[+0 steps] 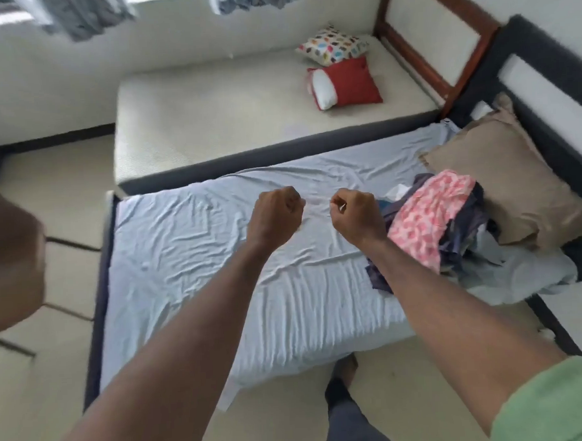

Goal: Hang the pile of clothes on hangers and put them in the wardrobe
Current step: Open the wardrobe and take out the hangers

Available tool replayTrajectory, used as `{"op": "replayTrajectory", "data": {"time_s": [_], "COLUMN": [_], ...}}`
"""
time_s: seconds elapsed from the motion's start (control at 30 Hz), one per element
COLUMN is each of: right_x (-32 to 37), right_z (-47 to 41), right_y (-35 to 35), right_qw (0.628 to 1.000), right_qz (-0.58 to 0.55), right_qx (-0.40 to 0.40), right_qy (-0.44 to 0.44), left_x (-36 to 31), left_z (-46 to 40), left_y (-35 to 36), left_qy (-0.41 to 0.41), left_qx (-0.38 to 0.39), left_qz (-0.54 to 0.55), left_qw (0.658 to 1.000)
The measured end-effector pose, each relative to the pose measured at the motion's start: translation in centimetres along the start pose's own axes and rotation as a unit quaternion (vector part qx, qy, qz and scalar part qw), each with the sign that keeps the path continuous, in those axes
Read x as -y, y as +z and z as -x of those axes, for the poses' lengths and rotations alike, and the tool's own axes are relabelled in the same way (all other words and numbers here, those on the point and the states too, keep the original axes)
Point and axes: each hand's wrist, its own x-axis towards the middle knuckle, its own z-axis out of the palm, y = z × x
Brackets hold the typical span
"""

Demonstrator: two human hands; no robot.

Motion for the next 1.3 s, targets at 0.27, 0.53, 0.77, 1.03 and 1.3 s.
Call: {"op": "replayTrajectory", "data": {"time_s": [0.27, 0.53, 0.77, 1.03, 1.3], "right_x": [26.1, 51.3, 69.7, 88.9, 109.8], "right_z": [12.7, 27.7, 40.4, 53.7, 61.9], "right_y": [8.0, 16.6, 23.2, 32.0, 37.6], "right_qw": [0.976, 0.892, 0.803, 0.711, 0.674], "right_qz": [-0.009, -0.065, -0.115, -0.172, -0.227], "right_qx": [0.112, 0.189, 0.249, 0.297, 0.319], "right_qy": [-0.186, -0.405, -0.529, -0.613, -0.627], "left_x": [13.0, 22.5, 27.7, 35.1, 43.5], "left_z": [22.0, 44.4, 61.3, 76.1, 83.2], "left_y": [-21.5, -41.2, -53.9, -66.2, -82.2], "left_qy": [-0.159, -0.306, -0.404, -0.484, -0.475], "left_qx": [-0.17, -0.334, -0.444, -0.498, -0.532], "left_qz": [-0.042, -0.077, -0.139, -0.182, -0.243], "left_qw": [0.972, 0.888, 0.787, 0.696, 0.657]}}
